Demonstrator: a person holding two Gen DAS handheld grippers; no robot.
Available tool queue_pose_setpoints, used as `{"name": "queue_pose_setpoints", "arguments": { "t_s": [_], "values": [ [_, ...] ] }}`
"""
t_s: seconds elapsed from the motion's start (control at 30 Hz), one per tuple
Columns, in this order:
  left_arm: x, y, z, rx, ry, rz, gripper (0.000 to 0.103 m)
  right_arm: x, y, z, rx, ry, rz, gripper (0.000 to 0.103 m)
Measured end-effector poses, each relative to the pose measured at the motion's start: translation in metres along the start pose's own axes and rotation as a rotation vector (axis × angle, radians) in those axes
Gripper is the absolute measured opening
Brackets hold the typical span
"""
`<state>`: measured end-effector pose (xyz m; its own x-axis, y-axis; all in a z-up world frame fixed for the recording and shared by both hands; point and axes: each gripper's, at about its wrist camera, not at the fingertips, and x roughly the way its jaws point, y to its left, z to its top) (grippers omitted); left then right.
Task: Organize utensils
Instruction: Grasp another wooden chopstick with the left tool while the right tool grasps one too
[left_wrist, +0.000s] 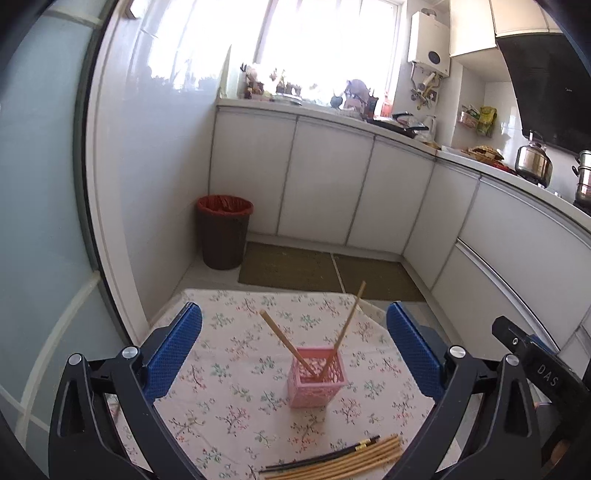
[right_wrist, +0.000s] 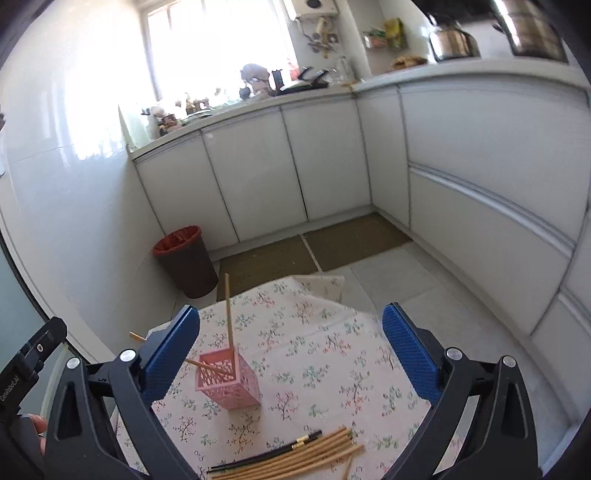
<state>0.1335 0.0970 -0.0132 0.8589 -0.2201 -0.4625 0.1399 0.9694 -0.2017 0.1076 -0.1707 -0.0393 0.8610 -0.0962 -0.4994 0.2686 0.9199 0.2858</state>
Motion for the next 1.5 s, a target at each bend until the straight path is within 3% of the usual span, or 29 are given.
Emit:
{"name": "queue_pose_setpoints", "arguments": {
  "t_s": [0.17,0.27,0.3,0.4,0.5,0.6,0.73,0.83,0.9,0.97,1.13,1.23,1.5],
  "values": [
    [0.021,-0.023,-0.03,0.096,0.147,-0.12,0.096,0.002,-0.09,-0.049,0.151,0.165,-0.064,0.096],
    [0.047,-0.055,-0.062,0.236,0.33,-0.285,0.096,0.005,-0.134,-0.076,0.199,0.242,-0.091,0.096],
    [0.057,-0.071,-0.079,0.314,0.393,-0.311,0.096,0.005,-0.146,-0.082,0.214,0.255,-0.098,0.096],
    [0.081,-0.112,-0.128,0.544,0.486,-0.309,0.093,0.002,-0.175,-0.091,0.27,0.244,-0.116,0.096],
    [0.099,-0.146,-0.178,0.797,0.595,-0.359,0.075,0.005,-0.196,-0.099,0.313,0.258,-0.11,0.096],
    [0.111,-0.166,-0.212,1.005,0.639,-0.4,0.068,0.008,-0.215,-0.106,0.348,0.273,-0.109,0.096],
    [0.134,-0.174,-0.225,1.029,0.761,-0.512,0.063,0.017,-0.224,-0.112,0.358,0.284,-0.11,0.096],
    [0.148,-0.183,-0.23,1.007,0.845,-0.575,0.05,0.025,-0.229,-0.115,0.377,0.313,-0.088,0.096],
    [0.16,-0.185,-0.233,0.999,0.895,-0.583,0.033,0.028,-0.232,-0.116,0.384,0.315,-0.082,0.096],
    [0.171,-0.183,-0.236,1.006,0.93,-0.557,0.026,0.028,-0.234,-0.116,0.392,0.314,-0.086,0.096],
    [0.19,-0.172,-0.237,0.985,0.947,-0.514,0.025,0.036,-0.24,-0.12,0.428,0.35,-0.071,0.096],
    [0.187,-0.171,-0.244,1.031,0.945,-0.52,0.024,0.04,-0.24,-0.122,0.436,0.371,-0.062,0.096],
    [0.186,-0.188,-0.256,1.119,0.87,-0.463,0.01,0.041,-0.229,-0.125,0.395,0.399,-0.06,0.096]
  ]
}}
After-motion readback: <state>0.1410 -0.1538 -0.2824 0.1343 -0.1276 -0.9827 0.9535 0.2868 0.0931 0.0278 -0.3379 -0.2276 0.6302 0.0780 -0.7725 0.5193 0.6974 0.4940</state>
